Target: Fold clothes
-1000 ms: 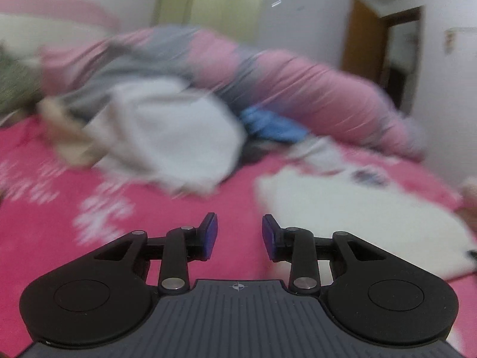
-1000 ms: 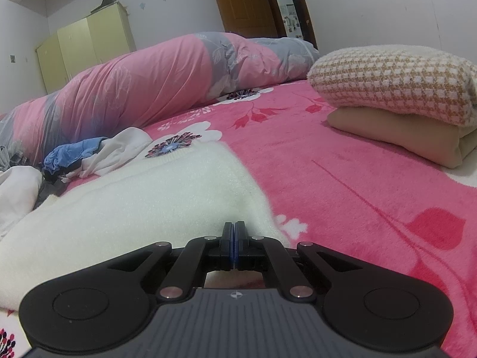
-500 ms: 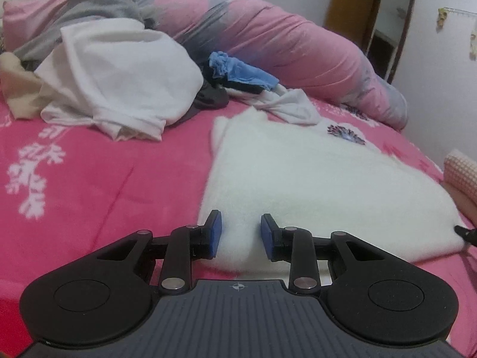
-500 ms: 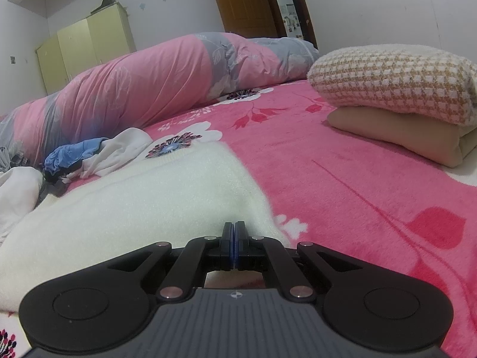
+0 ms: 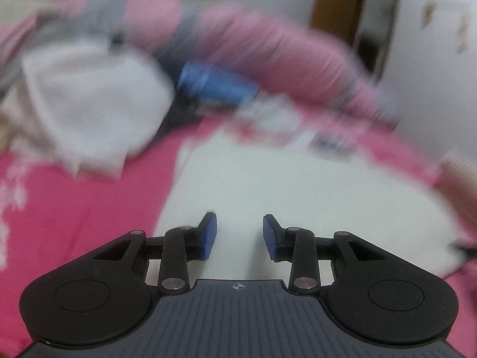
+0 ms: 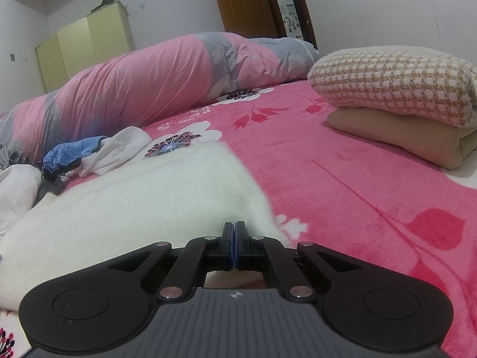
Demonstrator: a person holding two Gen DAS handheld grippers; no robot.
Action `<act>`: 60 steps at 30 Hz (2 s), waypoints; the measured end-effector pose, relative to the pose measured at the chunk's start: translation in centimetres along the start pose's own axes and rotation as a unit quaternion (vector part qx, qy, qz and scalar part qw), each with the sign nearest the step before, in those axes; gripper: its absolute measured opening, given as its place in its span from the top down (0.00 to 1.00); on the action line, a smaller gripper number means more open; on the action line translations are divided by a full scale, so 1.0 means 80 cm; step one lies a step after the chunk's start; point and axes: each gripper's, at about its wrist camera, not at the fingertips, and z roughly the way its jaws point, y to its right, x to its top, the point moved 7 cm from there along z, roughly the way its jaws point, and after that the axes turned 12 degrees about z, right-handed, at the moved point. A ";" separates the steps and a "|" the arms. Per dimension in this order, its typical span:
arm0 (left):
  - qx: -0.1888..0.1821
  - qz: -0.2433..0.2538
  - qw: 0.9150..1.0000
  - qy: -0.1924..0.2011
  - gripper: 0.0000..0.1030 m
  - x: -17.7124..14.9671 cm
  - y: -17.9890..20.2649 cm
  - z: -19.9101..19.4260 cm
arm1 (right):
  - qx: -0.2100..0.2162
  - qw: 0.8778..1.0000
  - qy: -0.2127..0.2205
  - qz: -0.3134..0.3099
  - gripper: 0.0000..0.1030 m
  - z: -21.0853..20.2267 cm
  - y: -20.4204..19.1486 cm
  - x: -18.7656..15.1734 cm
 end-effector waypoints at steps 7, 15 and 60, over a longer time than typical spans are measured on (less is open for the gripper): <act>-0.014 -0.026 0.999 0.020 0.67 -0.005 -0.009 -0.002 | 0.016 0.999 -0.035 0.029 0.99 -0.004 -0.008 0.023; -0.016 -0.024 0.999 0.032 0.66 -0.008 -0.008 -0.006 | 0.016 0.997 -0.011 -0.073 0.86 0.034 -0.060 0.052; -0.013 0.060 0.998 -0.009 0.61 0.020 0.055 0.060 | 0.033 0.989 -0.045 -0.135 0.79 0.109 -0.119 0.002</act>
